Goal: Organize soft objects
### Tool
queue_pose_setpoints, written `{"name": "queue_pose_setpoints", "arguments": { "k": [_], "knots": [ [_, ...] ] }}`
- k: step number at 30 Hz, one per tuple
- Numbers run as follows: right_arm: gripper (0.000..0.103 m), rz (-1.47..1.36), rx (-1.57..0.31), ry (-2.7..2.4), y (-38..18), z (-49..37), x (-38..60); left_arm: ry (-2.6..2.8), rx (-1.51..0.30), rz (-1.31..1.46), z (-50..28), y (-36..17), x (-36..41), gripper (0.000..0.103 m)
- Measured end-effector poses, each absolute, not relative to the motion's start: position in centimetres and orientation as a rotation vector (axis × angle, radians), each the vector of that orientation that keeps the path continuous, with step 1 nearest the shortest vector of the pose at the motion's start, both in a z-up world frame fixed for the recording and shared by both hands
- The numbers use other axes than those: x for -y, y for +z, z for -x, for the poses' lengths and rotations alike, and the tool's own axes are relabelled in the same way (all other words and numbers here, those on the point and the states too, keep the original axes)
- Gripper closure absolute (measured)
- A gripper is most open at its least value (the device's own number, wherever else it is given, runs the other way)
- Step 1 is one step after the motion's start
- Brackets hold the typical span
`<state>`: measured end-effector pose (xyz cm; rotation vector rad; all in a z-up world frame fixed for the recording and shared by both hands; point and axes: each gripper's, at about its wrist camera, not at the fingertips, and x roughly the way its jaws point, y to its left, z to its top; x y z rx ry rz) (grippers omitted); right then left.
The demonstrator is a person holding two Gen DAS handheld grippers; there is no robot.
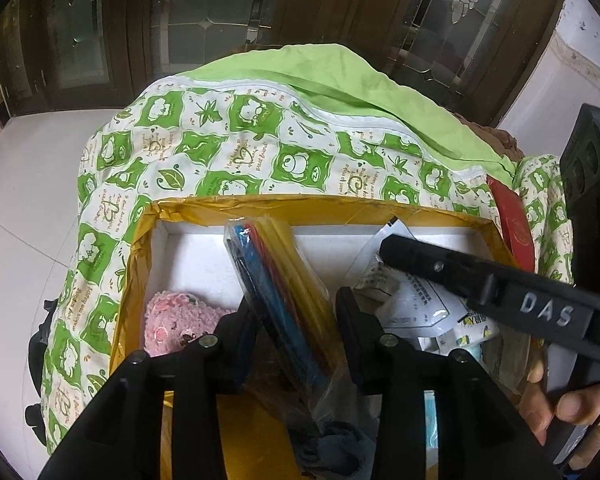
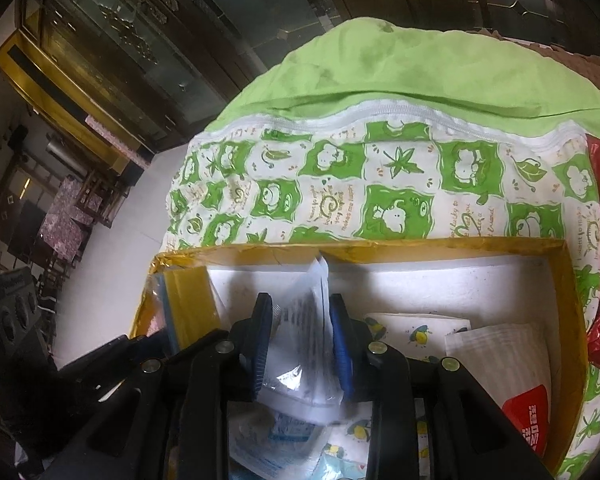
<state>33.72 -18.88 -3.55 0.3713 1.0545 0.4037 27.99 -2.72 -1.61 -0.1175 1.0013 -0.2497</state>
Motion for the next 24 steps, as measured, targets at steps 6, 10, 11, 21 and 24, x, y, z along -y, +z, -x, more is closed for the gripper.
{"name": "queue_pose_setpoints", "arguments": {
  "k": [6, 10, 11, 21, 24],
  "knots": [
    [0.065, -0.438, -1.02, 0.403, -2.3, -32.8, 20.2, -0.245, -0.969, 0.119, -27.1, -0.7, 2.8, 0.039],
    [0.058, -0.464, -0.991, 0.4, -1.4, -31.8, 20.9, -0.245, -0.953, 0.124, -26.6, 0.1, 2.7, 0.035],
    [0.055, -0.461, -0.983, 0.396, -1.1, -31.5, 21.1, -0.245, -0.949, 0.124, -26.4, 0.3, 2.7, 0.034],
    [0.015, -0.419, -0.894, 0.324, 0.9, -26.7, 23.0, -0.224, -0.909, 0.136, -22.9, 1.7, 2.8, 0.018],
    [0.011, -0.398, -0.869, 0.318, 1.7, -25.4, 23.2, -0.225, -0.912, 0.116, -21.5, 2.0, 3.2, 0.017]
  ]
}}
